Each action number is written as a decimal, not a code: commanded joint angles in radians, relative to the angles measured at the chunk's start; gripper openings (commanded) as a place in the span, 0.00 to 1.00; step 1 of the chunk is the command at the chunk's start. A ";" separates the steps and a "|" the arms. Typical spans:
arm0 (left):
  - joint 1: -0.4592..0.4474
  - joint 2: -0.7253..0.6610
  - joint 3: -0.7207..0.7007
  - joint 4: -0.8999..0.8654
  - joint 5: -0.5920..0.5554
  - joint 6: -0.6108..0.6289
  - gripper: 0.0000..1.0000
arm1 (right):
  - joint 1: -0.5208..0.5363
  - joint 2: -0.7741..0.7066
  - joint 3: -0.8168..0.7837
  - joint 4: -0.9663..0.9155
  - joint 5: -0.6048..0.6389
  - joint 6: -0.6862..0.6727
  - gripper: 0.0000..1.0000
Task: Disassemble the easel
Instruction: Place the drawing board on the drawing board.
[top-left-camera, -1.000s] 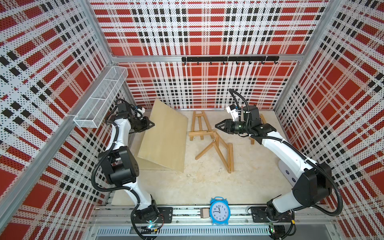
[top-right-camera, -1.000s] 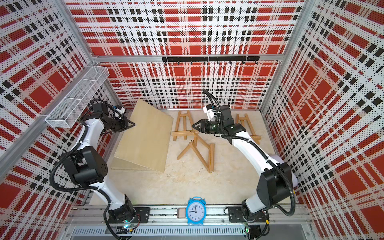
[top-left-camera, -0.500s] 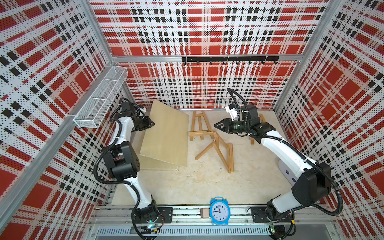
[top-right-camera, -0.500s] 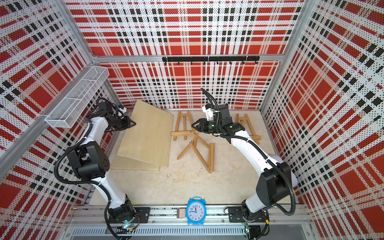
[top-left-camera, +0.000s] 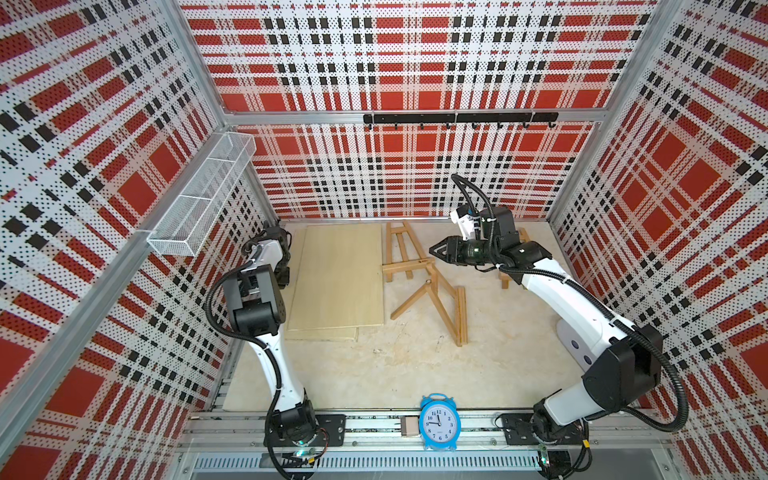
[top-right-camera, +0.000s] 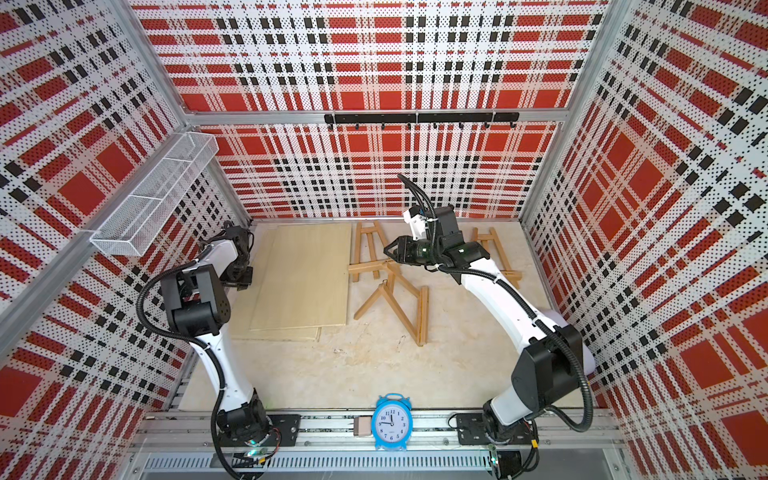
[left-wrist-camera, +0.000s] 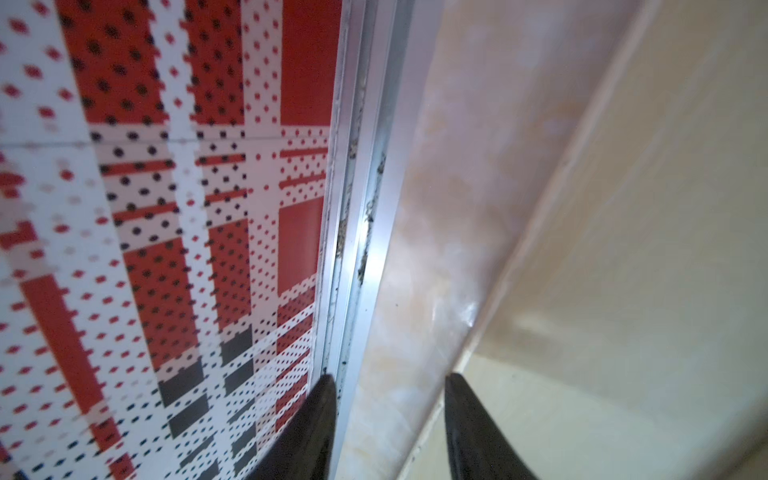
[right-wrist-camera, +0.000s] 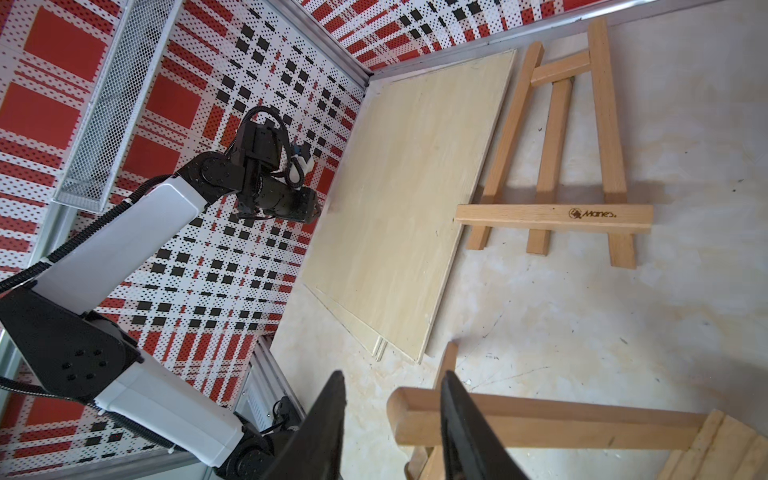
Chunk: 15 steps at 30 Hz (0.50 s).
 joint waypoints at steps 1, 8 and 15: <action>0.000 -0.087 -0.012 -0.030 0.017 -0.032 0.42 | 0.015 0.006 0.062 -0.029 0.066 -0.090 0.39; -0.058 -0.318 -0.066 -0.034 0.296 -0.134 0.32 | 0.048 0.008 0.085 -0.075 0.193 -0.165 0.36; -0.201 -0.560 -0.135 -0.044 0.515 -0.262 0.30 | 0.036 -0.020 0.056 -0.134 0.266 -0.373 0.35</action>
